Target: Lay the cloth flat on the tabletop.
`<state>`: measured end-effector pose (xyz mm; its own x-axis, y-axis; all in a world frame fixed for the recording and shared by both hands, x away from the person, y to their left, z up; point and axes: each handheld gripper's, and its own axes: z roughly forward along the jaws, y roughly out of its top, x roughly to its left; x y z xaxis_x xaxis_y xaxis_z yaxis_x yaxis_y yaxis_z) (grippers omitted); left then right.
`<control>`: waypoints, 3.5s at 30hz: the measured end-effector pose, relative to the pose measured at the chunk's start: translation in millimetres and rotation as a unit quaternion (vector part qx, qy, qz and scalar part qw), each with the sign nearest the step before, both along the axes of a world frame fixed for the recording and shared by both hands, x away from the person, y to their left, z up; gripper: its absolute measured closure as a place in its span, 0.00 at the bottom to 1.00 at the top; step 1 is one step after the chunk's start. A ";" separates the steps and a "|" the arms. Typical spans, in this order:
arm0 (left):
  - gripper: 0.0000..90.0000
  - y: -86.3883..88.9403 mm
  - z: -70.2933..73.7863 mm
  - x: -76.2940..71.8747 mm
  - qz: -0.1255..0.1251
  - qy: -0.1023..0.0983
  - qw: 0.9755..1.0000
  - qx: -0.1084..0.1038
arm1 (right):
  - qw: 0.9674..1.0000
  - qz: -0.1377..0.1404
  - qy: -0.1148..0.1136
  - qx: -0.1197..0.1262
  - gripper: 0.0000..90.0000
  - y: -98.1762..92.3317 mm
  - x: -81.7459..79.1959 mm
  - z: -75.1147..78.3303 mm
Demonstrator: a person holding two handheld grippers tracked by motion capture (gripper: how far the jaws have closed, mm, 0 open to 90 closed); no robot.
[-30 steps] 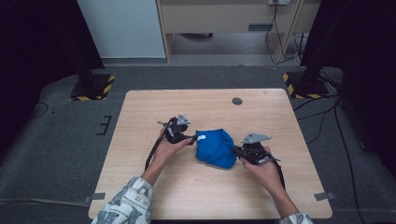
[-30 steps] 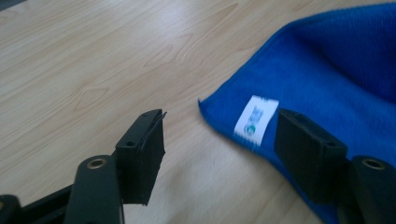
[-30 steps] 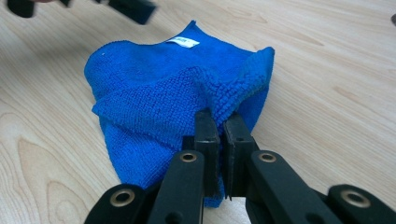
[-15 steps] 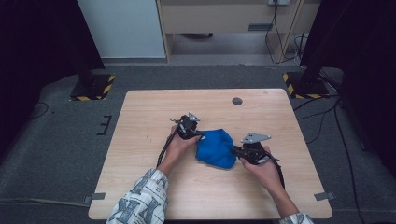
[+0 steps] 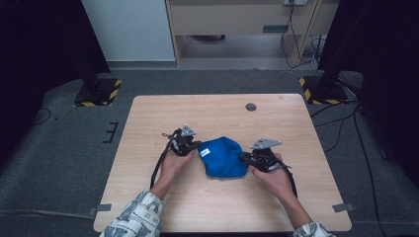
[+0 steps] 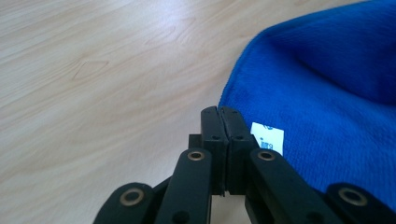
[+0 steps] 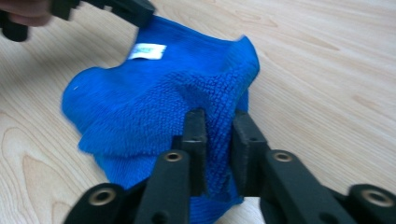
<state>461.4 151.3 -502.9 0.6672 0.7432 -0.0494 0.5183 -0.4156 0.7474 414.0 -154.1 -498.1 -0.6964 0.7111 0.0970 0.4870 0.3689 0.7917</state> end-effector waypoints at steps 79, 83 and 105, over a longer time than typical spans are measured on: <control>0.99 -13.1 3.9 -15.6 -0.024 -0.014 1.000 0.011 | 0.999 -0.026 0.019 -0.004 0.70 18.4 -14.7 -16.8; 0.99 -12.1 3.6 -14.9 -0.023 -0.014 1.000 0.013 | 0.999 -0.018 0.025 -0.023 0.66 23.1 -15.7 -20.9; 0.99 -9.6 5.6 -14.9 -0.019 -0.017 1.000 0.006 | 1.000 -0.004 0.019 0.003 0.97 13.9 -18.7 -8.3</control>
<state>446.5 141.6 -497.2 0.6961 0.7178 -0.0168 0.4764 -0.4442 0.7588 395.3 -140.2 -506.4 -0.6866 0.7157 0.1278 0.5201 0.3607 0.7742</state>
